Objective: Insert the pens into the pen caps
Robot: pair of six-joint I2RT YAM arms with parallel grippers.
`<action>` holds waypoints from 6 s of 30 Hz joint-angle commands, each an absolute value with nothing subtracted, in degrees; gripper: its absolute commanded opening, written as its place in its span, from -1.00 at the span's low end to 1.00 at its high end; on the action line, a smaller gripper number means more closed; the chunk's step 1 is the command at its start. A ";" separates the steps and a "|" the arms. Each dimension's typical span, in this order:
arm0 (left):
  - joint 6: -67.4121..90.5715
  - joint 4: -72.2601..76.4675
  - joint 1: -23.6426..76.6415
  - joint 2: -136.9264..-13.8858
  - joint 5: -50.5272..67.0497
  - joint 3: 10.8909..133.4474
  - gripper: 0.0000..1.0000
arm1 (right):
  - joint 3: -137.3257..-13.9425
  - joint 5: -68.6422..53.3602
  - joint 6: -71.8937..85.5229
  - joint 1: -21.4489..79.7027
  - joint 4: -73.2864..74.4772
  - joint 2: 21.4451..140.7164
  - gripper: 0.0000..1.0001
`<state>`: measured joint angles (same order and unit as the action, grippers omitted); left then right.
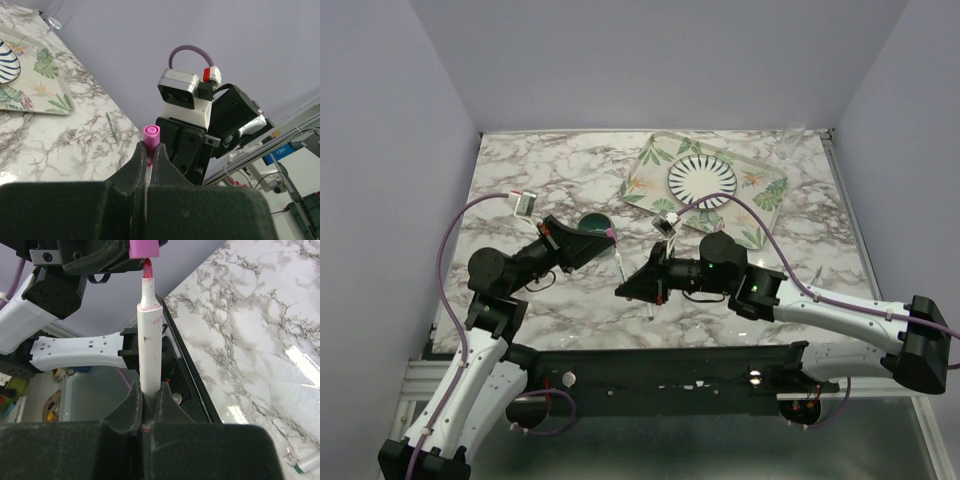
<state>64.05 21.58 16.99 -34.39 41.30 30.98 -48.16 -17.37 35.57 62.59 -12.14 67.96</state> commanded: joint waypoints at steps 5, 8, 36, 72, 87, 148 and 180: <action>60.47 17.24 17.84 -32.96 43.94 31.37 -1.00 | -50.71 -15.56 34.81 63.02 -10.28 68.12 -0.99; 59.59 15.83 17.93 -32.52 44.12 31.64 -1.00 | -51.15 -14.86 34.45 62.93 -9.50 68.20 -0.99; 52.21 9.93 22.50 -36.47 43.16 41.30 -0.07 | -60.83 -9.48 12.38 63.11 0.97 66.01 -0.99; 51.68 20.56 22.50 -39.29 42.89 46.14 -0.05 | -60.55 -17.31 17.14 63.37 -0.70 64.95 -0.99; 52.56 22.06 22.50 -36.91 45.00 41.57 -0.64 | -61.87 -17.75 18.46 63.37 -1.05 65.57 -0.99; 49.04 14.06 22.50 -37.09 39.55 45.79 0.08 | -60.03 -21.18 22.06 63.46 -4.22 66.27 -0.99; 61.07 26.78 22.59 -38.58 43.51 37.62 -1.00 | -73.20 -12.57 16.70 63.37 4.13 67.41 -0.99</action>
<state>54.43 21.58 22.39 -37.89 39.81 42.46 -65.87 -16.88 19.86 63.26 6.68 68.07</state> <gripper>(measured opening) 0.042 0.070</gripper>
